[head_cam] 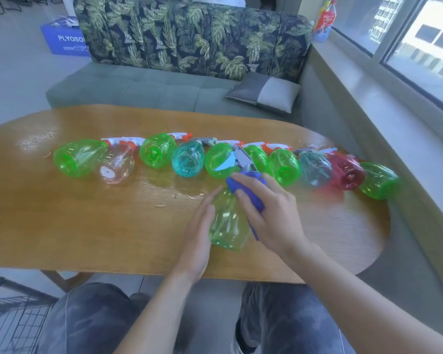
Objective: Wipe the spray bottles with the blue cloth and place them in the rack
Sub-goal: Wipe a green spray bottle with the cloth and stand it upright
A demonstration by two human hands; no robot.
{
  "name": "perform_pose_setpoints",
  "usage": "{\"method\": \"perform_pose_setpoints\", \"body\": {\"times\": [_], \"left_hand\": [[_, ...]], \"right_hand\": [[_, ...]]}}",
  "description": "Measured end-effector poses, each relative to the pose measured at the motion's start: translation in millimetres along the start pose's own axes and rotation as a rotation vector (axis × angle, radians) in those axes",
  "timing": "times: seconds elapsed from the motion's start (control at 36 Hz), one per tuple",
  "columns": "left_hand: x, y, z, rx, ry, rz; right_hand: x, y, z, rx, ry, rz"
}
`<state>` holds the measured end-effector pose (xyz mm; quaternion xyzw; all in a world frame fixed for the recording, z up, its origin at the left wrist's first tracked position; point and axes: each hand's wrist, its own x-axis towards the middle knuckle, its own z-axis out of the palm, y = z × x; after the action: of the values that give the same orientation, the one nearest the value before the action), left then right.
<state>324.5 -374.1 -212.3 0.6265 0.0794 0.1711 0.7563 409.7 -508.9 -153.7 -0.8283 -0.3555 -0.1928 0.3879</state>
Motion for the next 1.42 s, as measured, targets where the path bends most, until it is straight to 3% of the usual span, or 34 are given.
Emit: {"method": "perform_pose_setpoints", "body": {"times": [0.11,0.31,0.53,0.61,0.69,0.75,0.81,0.94,1.08,1.28,1.33,1.42], "left_hand": [[1.0,-2.4,-0.6,0.027,-0.002,-0.012],[1.1,-2.5,-5.7,-0.047,0.008,-0.045],[-2.6,2.3,-6.0,0.036,0.007,-0.009],[-2.2,3.5,-4.0,-0.043,0.018,-0.052],[-0.1,2.7,-3.7,-0.095,0.030,-0.063],[0.9,1.4,-4.8,-0.094,0.033,-0.072],[1.1,1.3,-5.2,-0.094,0.033,-0.076],[1.5,3.1,-6.5,-0.127,0.044,-0.082],[2.3,2.6,-9.2,-0.121,0.059,-0.093],[2.7,-2.5,-9.0,-0.060,0.054,-0.067],[0.6,0.0,-7.3,-0.074,0.040,-0.054],[-3.2,7.4,-4.6,-0.119,0.037,-0.040]], "right_hand": [[3.6,-2.6,14.3,-0.080,-0.030,0.092],[-24.1,-3.9,14.1,-0.128,-0.052,-0.231],[-50.7,1.3,3.8,-0.151,-0.148,-0.551],[-42.7,3.0,1.0,-0.067,-0.062,-0.410],[-21.1,4.5,-2.1,0.098,0.081,-0.019],[-8.5,4.5,0.1,0.168,0.082,0.182],[-6.4,3.1,8.2,0.195,0.038,0.246],[-28.8,-4.6,24.0,0.218,0.005,0.187],[-55.0,-3.4,26.0,0.085,-0.041,-0.153],[-64.1,0.1,9.6,-0.081,-0.181,-0.454],[-60.8,1.1,3.5,-0.069,-0.175,-0.455],[-48.4,1.4,-3.4,0.071,-0.079,-0.247]]}}
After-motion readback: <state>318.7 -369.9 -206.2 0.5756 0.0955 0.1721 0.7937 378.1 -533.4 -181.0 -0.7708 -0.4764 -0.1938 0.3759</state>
